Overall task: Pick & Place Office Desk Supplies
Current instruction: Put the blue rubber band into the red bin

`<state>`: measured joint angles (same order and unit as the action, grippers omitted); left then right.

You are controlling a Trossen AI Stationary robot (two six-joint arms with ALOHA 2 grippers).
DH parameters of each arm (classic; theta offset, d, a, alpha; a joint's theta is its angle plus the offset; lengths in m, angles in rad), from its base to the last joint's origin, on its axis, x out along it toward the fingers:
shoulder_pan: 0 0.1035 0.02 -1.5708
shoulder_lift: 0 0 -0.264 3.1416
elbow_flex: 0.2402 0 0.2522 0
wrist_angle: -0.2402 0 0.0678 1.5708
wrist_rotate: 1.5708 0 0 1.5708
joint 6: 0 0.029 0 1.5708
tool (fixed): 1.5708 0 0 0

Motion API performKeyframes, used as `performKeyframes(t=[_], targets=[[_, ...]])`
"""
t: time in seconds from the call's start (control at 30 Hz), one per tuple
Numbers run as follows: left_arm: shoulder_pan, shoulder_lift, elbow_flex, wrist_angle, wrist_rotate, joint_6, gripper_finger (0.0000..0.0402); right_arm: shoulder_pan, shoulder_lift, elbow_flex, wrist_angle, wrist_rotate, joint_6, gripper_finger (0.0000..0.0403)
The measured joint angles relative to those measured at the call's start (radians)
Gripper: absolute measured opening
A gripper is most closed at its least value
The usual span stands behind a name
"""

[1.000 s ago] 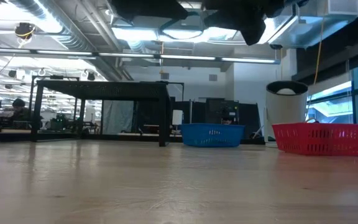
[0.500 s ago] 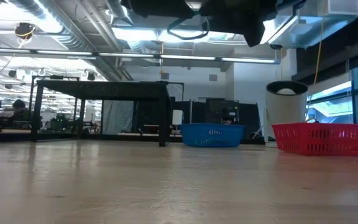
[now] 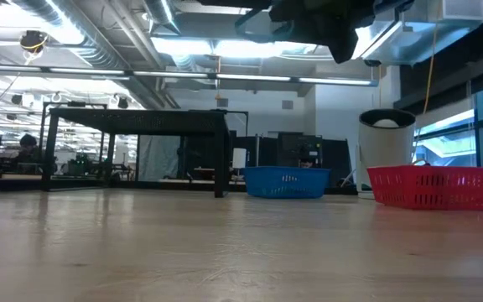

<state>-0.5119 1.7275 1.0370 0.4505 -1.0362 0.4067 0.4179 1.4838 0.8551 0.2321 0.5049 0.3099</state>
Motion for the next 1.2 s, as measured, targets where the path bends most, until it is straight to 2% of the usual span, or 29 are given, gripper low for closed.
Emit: performKeyframes(t=[0.13, 0.37, 0.43, 0.63, 0.83, 1.03, 1.2], targets=[[0.004, 0.0, 0.0, 0.0, 0.025, -0.003, 0.0002, 0.0, 0.0, 0.0, 0.0, 0.0, 0.0, 0.0119], [0.004, 0.0, 0.0, 0.0, 0.028, -0.003, 0.0002, 0.0, 0.0, 0.0, -0.001, 0.0, -0.001, 0.0023], [0.004, 0.0, 0.0, -0.001, 0.03, -0.003, 0.0002, 0.0, 0.0, 0.0, -0.001, 0.0, -0.003, 0.0007], [0.004, 0.0, 0.0, -0.001, 0.079, -0.022, 0.0011, 0.0, 0.001, 0.0, -0.007, 0.001, -0.003, 0.0004], [0.004, 0.0, 0.0, -0.005, 0.054, -0.088, 0.0043, -0.002, -0.013, 0.0, -0.068, 0.006, -0.004, 0.0002], [0.004, 0.0, 0.0, -0.006, 0.012, -0.135, 0.0109, -0.002, -0.086, 0.0, -0.259, 0.087, 0.004, 0.0002], [0.003, 0.0, 0.0, -0.007, 0.007, -0.159, 0.0147, -0.018, -0.178, 0.0, -0.547, 0.091, 0.131, 0.0002]])
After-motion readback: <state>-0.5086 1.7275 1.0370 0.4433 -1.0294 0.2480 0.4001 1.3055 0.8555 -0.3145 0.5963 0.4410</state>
